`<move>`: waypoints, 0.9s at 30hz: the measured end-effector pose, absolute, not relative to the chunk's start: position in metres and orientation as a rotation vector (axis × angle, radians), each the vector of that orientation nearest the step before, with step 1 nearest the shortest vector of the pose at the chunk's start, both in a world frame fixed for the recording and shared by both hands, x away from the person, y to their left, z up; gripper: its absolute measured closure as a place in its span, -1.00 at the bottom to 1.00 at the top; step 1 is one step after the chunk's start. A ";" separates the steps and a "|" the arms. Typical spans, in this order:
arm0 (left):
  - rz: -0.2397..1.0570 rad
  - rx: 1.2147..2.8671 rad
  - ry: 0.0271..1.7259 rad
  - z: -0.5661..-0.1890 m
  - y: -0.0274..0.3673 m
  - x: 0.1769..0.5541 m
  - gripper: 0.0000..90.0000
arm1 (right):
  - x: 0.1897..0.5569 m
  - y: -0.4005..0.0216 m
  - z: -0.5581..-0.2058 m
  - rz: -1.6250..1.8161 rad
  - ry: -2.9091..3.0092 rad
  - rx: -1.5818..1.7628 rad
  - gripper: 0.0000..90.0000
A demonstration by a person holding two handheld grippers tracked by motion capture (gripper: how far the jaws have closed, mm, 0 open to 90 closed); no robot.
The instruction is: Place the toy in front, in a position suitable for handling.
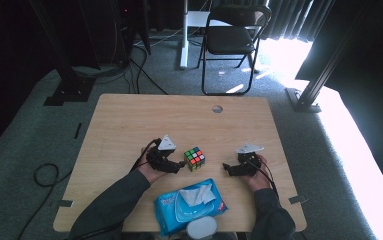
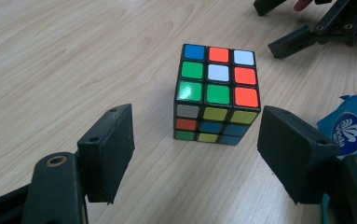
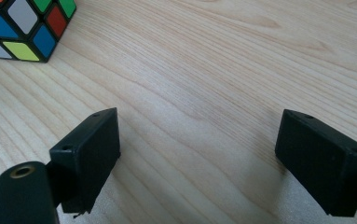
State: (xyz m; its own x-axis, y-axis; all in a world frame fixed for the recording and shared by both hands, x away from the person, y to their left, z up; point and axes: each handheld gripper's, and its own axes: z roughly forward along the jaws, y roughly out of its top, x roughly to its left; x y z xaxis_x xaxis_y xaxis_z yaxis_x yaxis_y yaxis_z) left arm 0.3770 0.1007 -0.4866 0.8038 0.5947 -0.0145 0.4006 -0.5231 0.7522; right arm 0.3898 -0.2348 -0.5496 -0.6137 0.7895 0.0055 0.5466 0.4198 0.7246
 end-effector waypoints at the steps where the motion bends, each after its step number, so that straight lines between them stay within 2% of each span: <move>1: 0.310 2.190 0.730 -0.487 0.100 0.377 -0.39 | 0.390 -0.235 -0.550 1.009 2.343 1.151 -0.70; 27: 0.229 2.216 0.727 -0.497 0.075 0.388 -0.47 | 0.390 -0.235 -0.550 1.009 2.343 1.151 -0.70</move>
